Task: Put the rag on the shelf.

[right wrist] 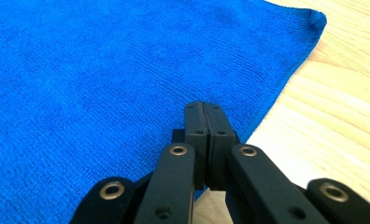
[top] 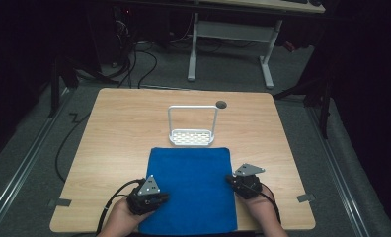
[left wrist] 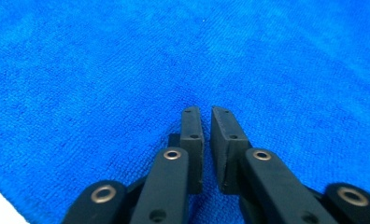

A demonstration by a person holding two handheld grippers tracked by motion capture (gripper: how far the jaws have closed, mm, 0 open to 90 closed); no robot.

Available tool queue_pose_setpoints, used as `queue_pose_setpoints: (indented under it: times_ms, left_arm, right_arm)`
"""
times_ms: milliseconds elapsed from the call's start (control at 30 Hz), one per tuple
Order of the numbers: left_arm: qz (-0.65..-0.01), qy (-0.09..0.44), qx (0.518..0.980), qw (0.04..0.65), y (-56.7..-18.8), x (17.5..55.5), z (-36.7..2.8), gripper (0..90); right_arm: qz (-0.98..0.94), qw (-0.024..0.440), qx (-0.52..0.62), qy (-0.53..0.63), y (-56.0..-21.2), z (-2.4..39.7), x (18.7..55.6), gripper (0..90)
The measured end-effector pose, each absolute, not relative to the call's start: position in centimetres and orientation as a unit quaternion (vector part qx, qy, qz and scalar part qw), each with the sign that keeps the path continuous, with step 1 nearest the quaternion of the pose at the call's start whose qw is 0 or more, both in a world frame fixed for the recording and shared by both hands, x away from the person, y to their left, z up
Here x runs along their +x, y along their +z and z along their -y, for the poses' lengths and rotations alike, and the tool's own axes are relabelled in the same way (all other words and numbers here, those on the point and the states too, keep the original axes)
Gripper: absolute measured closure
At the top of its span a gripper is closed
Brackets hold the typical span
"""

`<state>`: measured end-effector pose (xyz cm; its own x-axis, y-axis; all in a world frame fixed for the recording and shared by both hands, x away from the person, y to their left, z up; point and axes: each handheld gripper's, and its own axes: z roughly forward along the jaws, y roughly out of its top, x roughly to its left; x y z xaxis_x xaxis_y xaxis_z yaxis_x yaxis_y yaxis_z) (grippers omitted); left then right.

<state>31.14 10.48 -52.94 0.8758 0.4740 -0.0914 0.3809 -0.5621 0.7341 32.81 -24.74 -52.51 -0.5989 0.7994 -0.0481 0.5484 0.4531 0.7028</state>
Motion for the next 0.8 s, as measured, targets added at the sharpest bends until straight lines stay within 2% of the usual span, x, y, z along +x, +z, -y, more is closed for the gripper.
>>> queue_pose_setpoints:
  times_ms: [267,433,633,733,800]
  left_arm:
    - [-0.250,0.046,0.876,0.409,-53.0,31.4,-10.4,81.6]
    - [-0.268,0.055,0.865,0.421,-52.7,31.8,-11.4,76.2]
    - [-0.342,0.088,0.830,0.432,-53.1,33.3,-14.3,64.4]
    - [-0.399,0.085,0.797,0.446,-53.4,34.3,-15.9,59.9]
    - [-0.415,0.098,0.783,0.453,-53.3,34.9,-16.4,56.9]
  right_arm:
    - [-0.828,0.195,0.411,0.327,-52.5,24.9,32.9,90.0]
    - [-0.818,0.181,0.419,0.349,-52.6,25.4,32.9,80.6]
    - [-0.789,0.190,0.437,0.387,-52.2,26.1,33.0,64.2]
    - [-0.789,0.192,0.434,0.389,-52.3,26.1,33.1,63.1]
    - [-0.788,0.189,0.435,0.392,-52.4,26.1,33.2,62.5]
